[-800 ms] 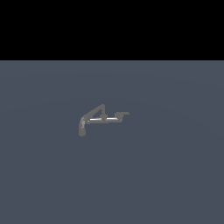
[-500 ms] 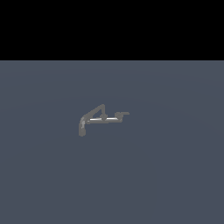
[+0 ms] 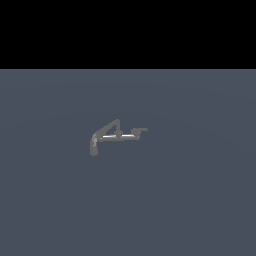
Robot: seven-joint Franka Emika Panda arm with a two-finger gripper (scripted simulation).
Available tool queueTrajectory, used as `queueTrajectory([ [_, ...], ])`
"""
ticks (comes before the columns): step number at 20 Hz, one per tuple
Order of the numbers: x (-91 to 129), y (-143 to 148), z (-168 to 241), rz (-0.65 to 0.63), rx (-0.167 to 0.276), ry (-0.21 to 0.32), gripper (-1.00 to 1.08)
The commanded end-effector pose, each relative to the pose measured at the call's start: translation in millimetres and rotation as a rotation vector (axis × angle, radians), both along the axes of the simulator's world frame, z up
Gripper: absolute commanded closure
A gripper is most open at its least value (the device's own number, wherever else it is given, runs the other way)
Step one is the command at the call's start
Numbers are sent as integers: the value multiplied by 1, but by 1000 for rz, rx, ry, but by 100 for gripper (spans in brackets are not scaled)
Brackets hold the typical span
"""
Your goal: Turn on the faucet by rotating a designated handle.
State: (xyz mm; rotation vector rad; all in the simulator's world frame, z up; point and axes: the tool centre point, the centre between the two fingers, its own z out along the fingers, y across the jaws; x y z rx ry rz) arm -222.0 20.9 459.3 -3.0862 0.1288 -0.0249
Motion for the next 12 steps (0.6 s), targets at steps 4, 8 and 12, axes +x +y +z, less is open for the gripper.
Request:
queueTrajectory([
  [4,23,12,-29,-104,-1,4,108],
  [8,45,21,-54,-197,-2,8,108],
  [12,68,29,-80,-292,-2,11,108],
])
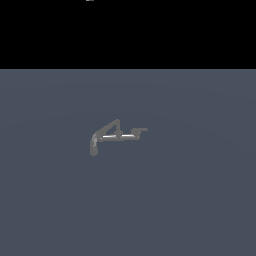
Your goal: Turn on the faucet by rotating a designated handle.
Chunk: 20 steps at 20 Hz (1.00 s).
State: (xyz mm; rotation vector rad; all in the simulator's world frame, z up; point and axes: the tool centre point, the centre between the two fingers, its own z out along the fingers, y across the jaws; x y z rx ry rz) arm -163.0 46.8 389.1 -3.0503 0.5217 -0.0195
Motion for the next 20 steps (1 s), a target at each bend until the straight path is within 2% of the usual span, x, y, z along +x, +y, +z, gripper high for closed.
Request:
queueTrajectory([
  [1,15,4,-17,-61,0,2,108],
  [10,68,10,-75,-270,-1,9,108],
  [20,124,4,-137,-494,-5,18,108],
])
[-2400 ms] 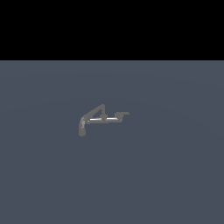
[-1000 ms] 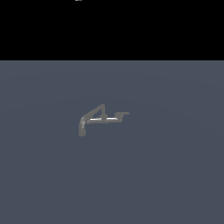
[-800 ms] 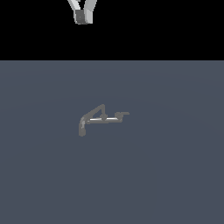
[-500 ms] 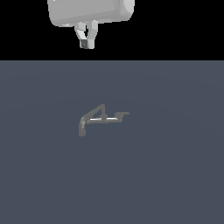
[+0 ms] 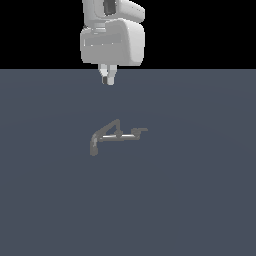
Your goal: Turn on the faucet by rotating a designated handle.
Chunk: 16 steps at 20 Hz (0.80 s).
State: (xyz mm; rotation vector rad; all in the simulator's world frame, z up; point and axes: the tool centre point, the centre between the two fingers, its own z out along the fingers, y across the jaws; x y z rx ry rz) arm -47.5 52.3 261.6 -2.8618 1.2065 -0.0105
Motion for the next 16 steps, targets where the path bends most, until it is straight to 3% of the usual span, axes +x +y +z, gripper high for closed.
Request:
queueTrajectory([
  [1,14,-3,-16,-57,-1,1,108],
  [16,95,-45,-115,-414,-15,16,108],
])
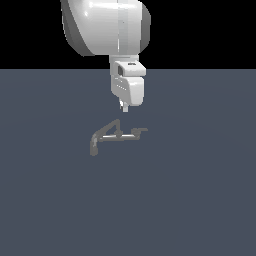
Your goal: Turn on the faucet by rotating a designated handle.
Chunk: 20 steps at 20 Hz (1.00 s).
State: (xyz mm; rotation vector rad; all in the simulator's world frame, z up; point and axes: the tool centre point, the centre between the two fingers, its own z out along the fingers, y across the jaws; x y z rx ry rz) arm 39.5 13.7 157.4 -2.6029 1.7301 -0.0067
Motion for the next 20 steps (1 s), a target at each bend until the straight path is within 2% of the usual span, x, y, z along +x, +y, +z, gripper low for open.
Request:
queueTrajectory([
  [1,13,-10,-18,-64,-4,2,108],
  [10,48,-46,-70,-259,-10,10,108],
  [20,64,-68,-97,-363,-10,14,108],
])
